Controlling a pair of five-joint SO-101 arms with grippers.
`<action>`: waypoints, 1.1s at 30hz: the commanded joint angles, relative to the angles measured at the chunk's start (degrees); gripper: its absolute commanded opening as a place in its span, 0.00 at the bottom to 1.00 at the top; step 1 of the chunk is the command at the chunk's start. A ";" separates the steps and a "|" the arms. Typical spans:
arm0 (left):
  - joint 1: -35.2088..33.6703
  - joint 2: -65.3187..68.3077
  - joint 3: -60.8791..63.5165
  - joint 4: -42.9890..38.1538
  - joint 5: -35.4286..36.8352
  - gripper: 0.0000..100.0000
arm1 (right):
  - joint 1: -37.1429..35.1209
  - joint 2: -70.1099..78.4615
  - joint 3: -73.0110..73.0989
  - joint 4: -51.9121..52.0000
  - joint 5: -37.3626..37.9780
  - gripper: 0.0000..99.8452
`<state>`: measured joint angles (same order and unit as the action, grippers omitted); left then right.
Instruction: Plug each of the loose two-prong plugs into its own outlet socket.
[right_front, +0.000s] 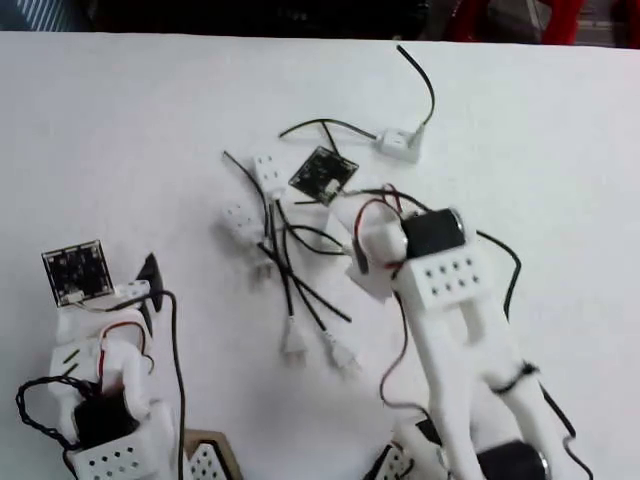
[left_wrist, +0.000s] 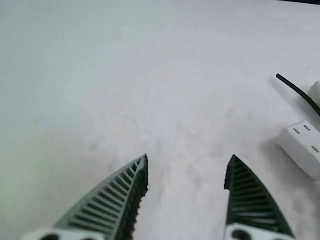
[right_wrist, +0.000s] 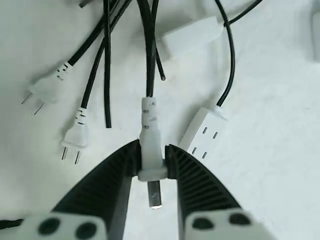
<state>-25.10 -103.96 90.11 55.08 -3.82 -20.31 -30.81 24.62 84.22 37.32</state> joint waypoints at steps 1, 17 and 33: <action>-0.13 -0.75 -0.35 -1.67 -0.09 0.25 | -2.42 -9.45 -1.76 1.71 -3.69 0.02; 4.26 -0.75 -0.18 -3.87 0.00 0.25 | -26.07 -17.71 13.80 -18.24 -32.00 0.02; 17.71 -0.66 1.67 -7.65 0.09 0.25 | -33.63 -17.63 26.11 -33.89 -43.52 0.02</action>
<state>-10.95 -103.96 92.84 48.66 -3.82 -52.92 -47.52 50.37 52.04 -5.49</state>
